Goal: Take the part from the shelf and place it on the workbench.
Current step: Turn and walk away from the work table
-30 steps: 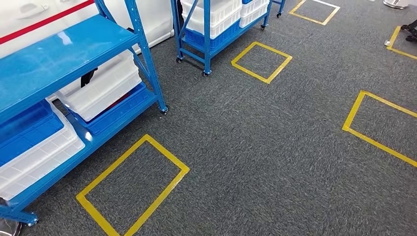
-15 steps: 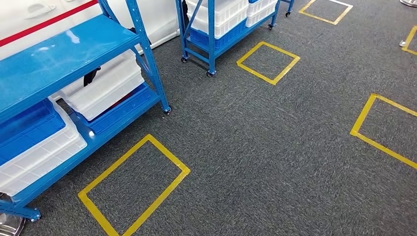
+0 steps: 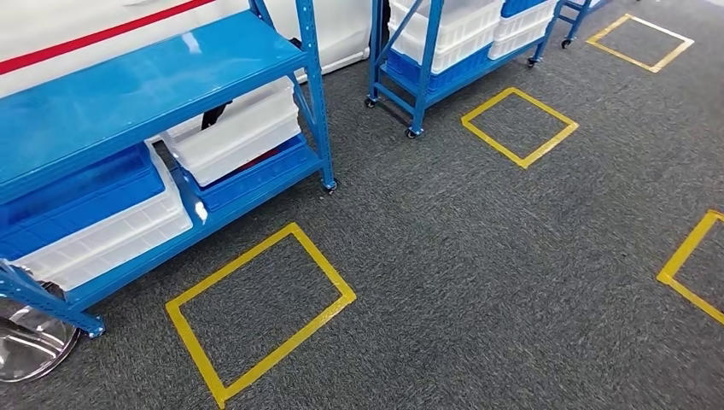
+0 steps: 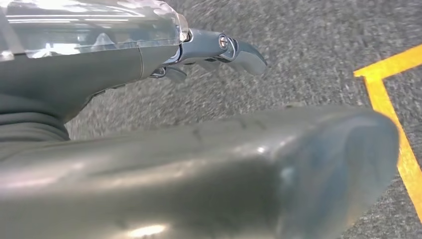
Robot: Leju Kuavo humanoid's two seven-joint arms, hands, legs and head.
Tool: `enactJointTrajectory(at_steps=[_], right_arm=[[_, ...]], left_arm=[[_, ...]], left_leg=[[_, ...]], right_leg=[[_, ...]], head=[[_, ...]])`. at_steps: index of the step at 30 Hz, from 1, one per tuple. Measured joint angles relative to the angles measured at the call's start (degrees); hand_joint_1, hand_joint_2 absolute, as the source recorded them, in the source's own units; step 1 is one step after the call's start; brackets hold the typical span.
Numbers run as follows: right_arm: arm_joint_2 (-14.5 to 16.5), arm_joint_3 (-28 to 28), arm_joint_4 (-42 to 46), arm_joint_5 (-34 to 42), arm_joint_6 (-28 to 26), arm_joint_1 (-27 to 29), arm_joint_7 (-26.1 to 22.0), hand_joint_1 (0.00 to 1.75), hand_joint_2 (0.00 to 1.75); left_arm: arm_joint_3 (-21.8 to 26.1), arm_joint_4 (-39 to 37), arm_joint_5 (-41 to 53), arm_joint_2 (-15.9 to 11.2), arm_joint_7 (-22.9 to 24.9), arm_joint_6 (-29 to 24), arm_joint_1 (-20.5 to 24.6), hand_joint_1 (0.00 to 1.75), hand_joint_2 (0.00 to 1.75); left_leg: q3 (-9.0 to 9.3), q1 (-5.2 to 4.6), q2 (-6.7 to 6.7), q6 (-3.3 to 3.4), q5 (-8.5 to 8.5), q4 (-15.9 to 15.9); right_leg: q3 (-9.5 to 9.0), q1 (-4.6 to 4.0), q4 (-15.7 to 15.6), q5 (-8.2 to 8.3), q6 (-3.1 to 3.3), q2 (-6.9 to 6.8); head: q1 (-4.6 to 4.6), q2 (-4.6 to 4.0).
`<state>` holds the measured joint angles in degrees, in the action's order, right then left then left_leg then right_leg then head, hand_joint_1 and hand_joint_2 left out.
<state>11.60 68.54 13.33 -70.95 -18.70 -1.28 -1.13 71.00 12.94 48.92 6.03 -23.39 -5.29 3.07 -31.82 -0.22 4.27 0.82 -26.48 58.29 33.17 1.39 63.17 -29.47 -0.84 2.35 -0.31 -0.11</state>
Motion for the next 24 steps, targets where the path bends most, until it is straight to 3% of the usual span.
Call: enactJointTrajectory(at_steps=[2,4,6,8,10,11,12,13,15,17,19,20,22,24], right_arm=[[0.0,0.0,0.0,-0.1,0.0,0.0,0.0,0.00,0.00],[0.0,0.0,0.0,-0.2,0.0,-0.1,0.1,0.00,0.00],[0.0,0.0,0.0,-0.2,0.0,-0.2,0.1,0.00,0.00],[-0.1,0.0,0.0,-0.2,0.0,0.0,0.2,0.00,0.00],[-0.1,0.0,0.0,-0.2,0.0,0.1,0.2,0.00,0.00],[-0.1,0.0,0.0,-0.2,0.0,0.2,0.2,0.00,0.00],[-0.1,0.0,0.0,-0.2,0.0,0.1,0.2,0.00,0.00],[-0.1,0.0,0.0,-0.2,0.0,0.1,0.2,0.00,0.00],[0.0,0.0,0.0,-0.3,0.0,0.0,0.2,0.00,0.00],[0.0,0.0,0.0,-0.3,0.1,0.0,0.2,0.00,0.00],[0.0,0.0,0.0,-0.4,0.2,-0.2,0.2,0.00,0.00],[0.0,0.0,0.0,-0.4,0.2,-0.3,0.2,0.00,0.00],[-0.1,0.0,0.0,-0.5,0.2,-0.3,0.3,0.00,0.00],[-0.1,0.0,0.0,-0.6,0.2,-0.1,0.4,0.00,0.00]], left_arm=[[0.0,0.0,0.1,0.0,0.0,0.0,0.0,0.00,0.00],[0.1,0.0,0.1,0.0,0.0,0.0,-0.1,0.00,0.00],[0.1,0.0,0.2,0.0,-0.1,0.0,-0.2,0.00,0.00],[0.1,0.0,0.2,0.0,-0.1,0.0,-0.1,0.00,0.00],[0.1,0.0,0.2,0.1,-0.1,0.1,0.0,0.00,0.00],[0.1,0.0,0.2,0.1,-0.1,0.1,0.0,0.00,0.00],[0.1,0.0,0.2,0.1,-0.1,0.1,-0.1,0.00,0.00],[0.1,0.0,0.2,0.1,-0.1,0.1,-0.2,0.00,0.00],[0.1,0.0,0.2,0.1,-0.1,0.1,-0.2,0.00,0.00],[0.1,0.0,0.2,0.0,-0.1,0.1,0.0,0.00,0.00],[0.2,0.0,0.2,0.0,-0.2,0.1,0.0,0.00,0.00],[0.2,0.0,0.2,0.0,-0.2,0.1,-0.2,0.00,0.00],[0.2,0.0,0.2,0.2,-0.2,0.1,-0.2,0.00,0.00],[0.2,0.0,0.2,0.3,-0.3,0.1,-0.1,0.00,0.00]], left_leg=[[-0.44,0.02,0.94,-0.76,-0.17,0.4],[-0.69,0.14,1.58,-1.43,-0.11,0.4],[-1.40,0.19,0.21,-2.01,-1.21,1.9],[-4.14,0.30,-2.39,-2.55,-4.60,7.8],[-7.68,0.50,-3.52,-2.95,-7.75,15.0],[-8.42,0.55,-3.71,-3.01,-7.92,16.5],[-7.98,0.57,-3.88,-2.97,-6.93,15.7],[-6.39,0.53,-4.28,-2.78,-5.04,12.7],[-2.08,0.12,-6.79,-1.92,-1.50,4.5],[-0.19,-0.47,-8.62,-1.07,-0.45,0.4],[-0.16,-0.64,-7.64,-0.52,-0.35,-0.1],[0.13,-0.47,-6.99,-0.29,-0.07,-0.6],[0.78,0.02,-5.71,0.26,0.56,-1.6],[0.81,0.20,-4.50,0.62,0.84,-1.9]], right_leg=[[-0.96,-0.06,-2.4,0.41,0.56,1.14],[-1.00,-0.21,-2.7,0.58,1.41,0.10],[-1.18,-0.13,-3.1,0.73,2.20,-1.05],[-1.23,-0.18,-3.3,0.73,2.72,-2.45],[-1.17,-0.34,-3.3,0.61,2.91,-3.97],[-1.20,-0.39,-3.3,0.54,2.93,-4.67],[-1.31,-0.44,-3.3,0.45,2.91,-5.34],[-1.49,-0.49,-3.3,0.33,2.85,-5.98],[-1.97,-0.70,-3.3,0.03,2.56,-7.17],[-2.31,-0.77,-3.3,-0.21,2.01,-8.21],[-2.77,-0.70,-3.7,-0.29,1.35,-9.21],[-3.04,-0.65,-3.6,-0.47,0.99,-8.80],[-2.30,-0.61,-1.3,-2.25,0.51,-6.05],[1.06,-0.51,5.3,-5.80,0.38,-3.14]], head=[[-0.03,0.00],[-0.04,0.00],[-0.25,0.00],[-0.53,0.00],[-0.59,0.00],[-0.60,0.00],[-0.60,0.00],[-0.60,0.00],[-0.57,0.00],[-0.56,0.00],[-0.57,0.01],[-0.52,0.01],[-0.39,0.01],[-0.30,0.00]])
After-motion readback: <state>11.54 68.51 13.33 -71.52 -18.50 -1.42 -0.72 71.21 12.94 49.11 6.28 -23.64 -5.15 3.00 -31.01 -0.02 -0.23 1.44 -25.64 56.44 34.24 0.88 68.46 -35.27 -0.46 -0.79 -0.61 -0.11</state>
